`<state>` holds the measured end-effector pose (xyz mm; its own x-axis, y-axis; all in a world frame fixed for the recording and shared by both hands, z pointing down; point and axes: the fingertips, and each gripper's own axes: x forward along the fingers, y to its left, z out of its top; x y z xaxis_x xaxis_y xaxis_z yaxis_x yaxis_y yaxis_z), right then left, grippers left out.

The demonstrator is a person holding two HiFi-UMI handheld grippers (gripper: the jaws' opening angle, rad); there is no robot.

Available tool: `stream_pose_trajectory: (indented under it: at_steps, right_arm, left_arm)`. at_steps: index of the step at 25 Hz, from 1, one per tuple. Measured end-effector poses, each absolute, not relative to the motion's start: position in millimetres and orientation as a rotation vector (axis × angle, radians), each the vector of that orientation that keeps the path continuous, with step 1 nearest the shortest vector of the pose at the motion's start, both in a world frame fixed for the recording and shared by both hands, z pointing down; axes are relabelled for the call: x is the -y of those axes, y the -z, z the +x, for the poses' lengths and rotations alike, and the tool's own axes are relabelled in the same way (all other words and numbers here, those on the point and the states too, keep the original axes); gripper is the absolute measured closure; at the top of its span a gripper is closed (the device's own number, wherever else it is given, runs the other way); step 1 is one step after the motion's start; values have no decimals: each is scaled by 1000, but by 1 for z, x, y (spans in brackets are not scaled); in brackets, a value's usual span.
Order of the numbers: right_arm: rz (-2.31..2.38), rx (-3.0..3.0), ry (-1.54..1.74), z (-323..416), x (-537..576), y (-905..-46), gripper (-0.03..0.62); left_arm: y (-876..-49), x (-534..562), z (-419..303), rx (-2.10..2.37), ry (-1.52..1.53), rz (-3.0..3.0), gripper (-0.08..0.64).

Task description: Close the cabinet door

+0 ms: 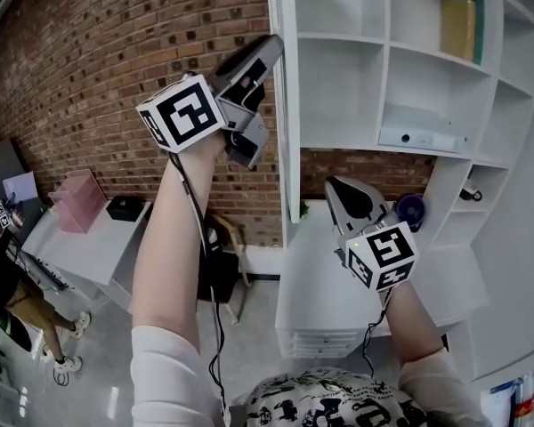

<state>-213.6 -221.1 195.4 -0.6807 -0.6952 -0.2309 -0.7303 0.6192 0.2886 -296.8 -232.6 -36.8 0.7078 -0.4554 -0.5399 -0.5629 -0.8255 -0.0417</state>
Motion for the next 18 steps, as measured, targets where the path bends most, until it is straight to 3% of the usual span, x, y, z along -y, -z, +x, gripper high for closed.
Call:
stream_pose_trajectory:
  at_steps: [18]
  right_arm:
    - [-1102, -2766, -548, -107, 296, -189, 577]
  left_arm:
    - [39, 278, -167, -934, -647, -2601, 474]
